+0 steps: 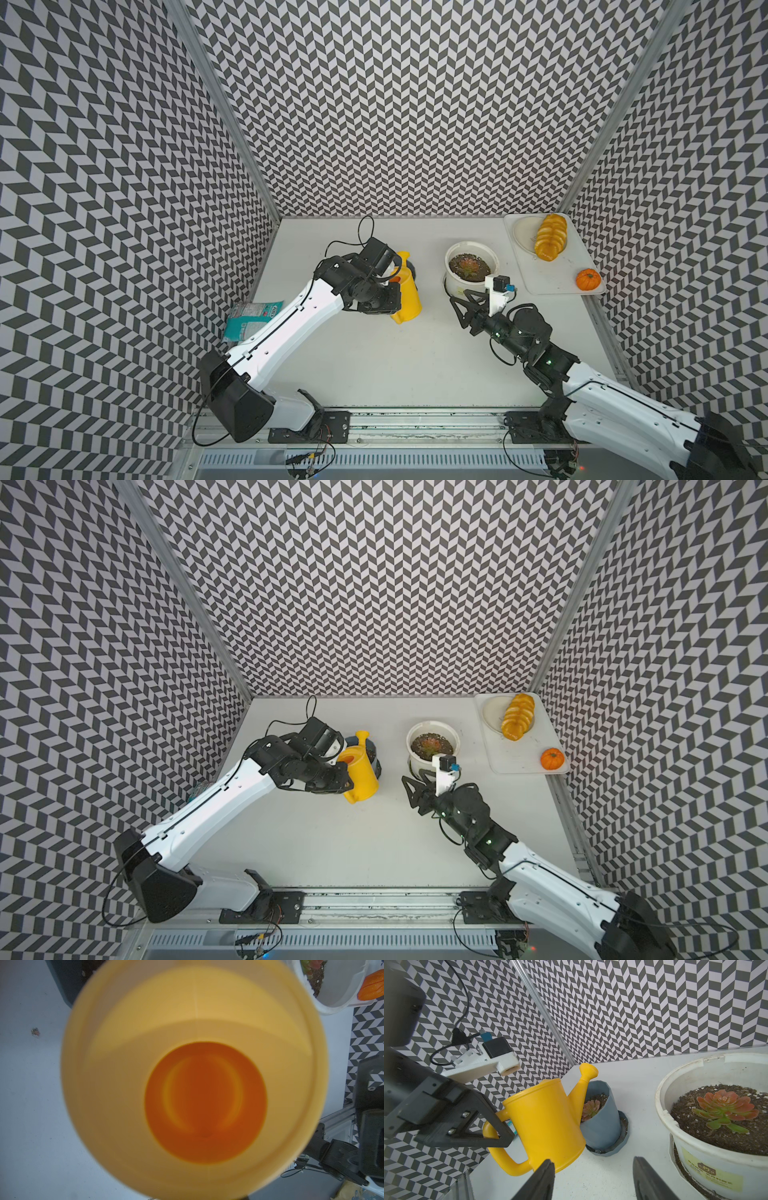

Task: Water the succulent around the soil edge
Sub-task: Water the soil of the potted plant with water.

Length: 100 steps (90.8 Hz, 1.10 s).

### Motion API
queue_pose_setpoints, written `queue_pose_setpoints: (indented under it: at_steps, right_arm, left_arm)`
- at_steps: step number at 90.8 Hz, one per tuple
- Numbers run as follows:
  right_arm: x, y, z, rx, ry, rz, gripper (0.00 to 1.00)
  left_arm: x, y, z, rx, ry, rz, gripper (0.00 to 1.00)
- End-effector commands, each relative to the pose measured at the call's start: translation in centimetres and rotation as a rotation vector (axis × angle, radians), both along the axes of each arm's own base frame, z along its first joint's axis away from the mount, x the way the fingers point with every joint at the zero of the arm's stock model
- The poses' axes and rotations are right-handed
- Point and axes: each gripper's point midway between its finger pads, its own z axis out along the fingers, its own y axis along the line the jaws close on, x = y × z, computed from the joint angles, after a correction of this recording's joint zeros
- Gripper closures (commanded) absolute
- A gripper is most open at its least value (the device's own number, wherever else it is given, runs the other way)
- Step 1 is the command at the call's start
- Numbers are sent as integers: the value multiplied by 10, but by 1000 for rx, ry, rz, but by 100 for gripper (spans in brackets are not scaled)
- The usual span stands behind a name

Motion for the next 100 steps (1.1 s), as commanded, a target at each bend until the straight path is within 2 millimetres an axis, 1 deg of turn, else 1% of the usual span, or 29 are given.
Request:
queue_pose_setpoints:
  at_steps: [1,12,43,63,83,100]
  right_arm:
    - [0,1,21,35,-43,4,36]
    - [0,1,20,33,-43,2,36]
    - [0,2,20,34,-43,8,36]
    - [0,2,20,32,-41,13,36]
    - [-1,3,21,35,-44,15,36]
    - [-1,3,20,34,-44,17,37]
  left_arm:
    - [6,0,21,-48,-47,-18,100]
    - [7,7,24,-52,-51,-8,100]
    - [1,24,23,-45,-69,17,100]
    - [-6,33,15,-28,-62,27,100]
    - [-13,46,8,20,-76,31,100]
    - [-19,58,-8,71,-65,45,100]
